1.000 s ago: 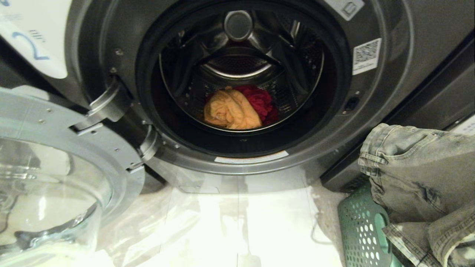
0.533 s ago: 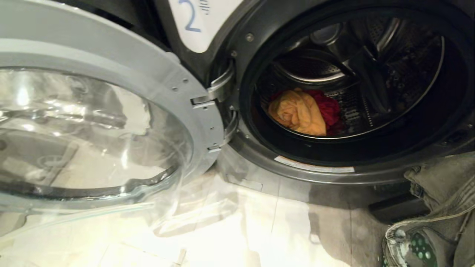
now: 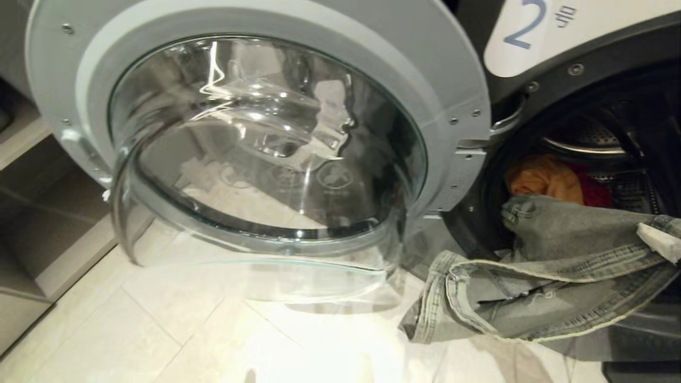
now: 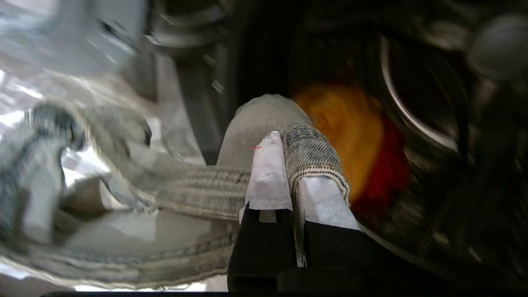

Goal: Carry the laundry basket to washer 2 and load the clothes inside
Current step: Place the clothes into the washing machine

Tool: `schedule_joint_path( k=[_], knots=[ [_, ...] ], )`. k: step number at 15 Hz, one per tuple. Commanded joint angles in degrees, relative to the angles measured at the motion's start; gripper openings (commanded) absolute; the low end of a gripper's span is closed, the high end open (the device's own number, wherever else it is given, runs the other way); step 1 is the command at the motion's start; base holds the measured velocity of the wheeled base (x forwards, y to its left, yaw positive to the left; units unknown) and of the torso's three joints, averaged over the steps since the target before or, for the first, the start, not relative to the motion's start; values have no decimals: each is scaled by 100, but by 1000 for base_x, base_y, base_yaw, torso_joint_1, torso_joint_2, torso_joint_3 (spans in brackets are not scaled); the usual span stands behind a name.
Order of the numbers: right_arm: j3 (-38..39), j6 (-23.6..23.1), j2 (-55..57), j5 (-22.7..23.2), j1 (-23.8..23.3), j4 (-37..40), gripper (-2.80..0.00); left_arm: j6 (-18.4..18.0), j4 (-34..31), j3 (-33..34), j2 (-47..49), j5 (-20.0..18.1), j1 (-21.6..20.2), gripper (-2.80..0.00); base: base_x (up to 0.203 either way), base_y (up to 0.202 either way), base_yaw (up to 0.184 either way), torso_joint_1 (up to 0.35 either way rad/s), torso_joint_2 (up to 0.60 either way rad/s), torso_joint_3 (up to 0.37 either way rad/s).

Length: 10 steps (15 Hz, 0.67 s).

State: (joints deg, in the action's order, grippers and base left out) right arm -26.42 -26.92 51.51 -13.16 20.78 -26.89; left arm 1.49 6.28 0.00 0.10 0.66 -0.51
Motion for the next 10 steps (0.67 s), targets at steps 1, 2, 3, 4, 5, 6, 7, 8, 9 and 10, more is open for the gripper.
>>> schedule_joint_path(
  k=[1, 2, 3, 4, 5, 6, 7, 8, 9, 10],
  knots=[
    [173, -15, 760, -53, -120, -594, -280, 1, 5, 229, -1, -4, -2, -280, 1, -3, 134, 2, 7, 1],
    [209, -10, 1050, -128, -201, -965, -280, 1, 5, 229, -1, -4, -2, -280, 3, 0, 96, 2, 5, 2],
    [227, 0, 1306, -204, -292, -1322, -280, 1, 5, 229, -1, 4, -2, -280, 0, 0, 0, 0, 0, 0],
    [229, 7, 1499, -270, -430, -1657, -280, 1, 5, 229, -1, 4, -2, -280, 0, 0, 0, 0, 0, 0],
    [225, 4, 1537, -316, -503, -1741, -280, 9, 5, 229, -1, 4, -2, -280, 0, 0, 0, 0, 0, 0],
    [244, -1, 1540, -353, -552, -1733, -280, 3, 5, 229, -1, 3, -2, -280, 0, 0, 0, 0, 0, 0],
    [252, -5, 1552, -419, -691, -1738, -280, 1, 5, 229, -1, 4, -2, -280, 0, 0, 0, 0, 0, 0],
    [252, 6, 1571, -438, -891, -1741, -280, 7, 5, 229, 3, 4, -2, -280, 0, 0, 0, 0, 0, 0],
    [246, 21, 1618, -442, -1095, -1754, -280, 6, 5, 229, -1, 1, -2, -280, 0, 0, 0, 0, 0, 0],
    [235, 81, 1690, -447, -1356, -1788, -280, 1, 5, 229, -1, 4, -2, -280, 0, 0, 0, 0, 0, 0]
  ],
)
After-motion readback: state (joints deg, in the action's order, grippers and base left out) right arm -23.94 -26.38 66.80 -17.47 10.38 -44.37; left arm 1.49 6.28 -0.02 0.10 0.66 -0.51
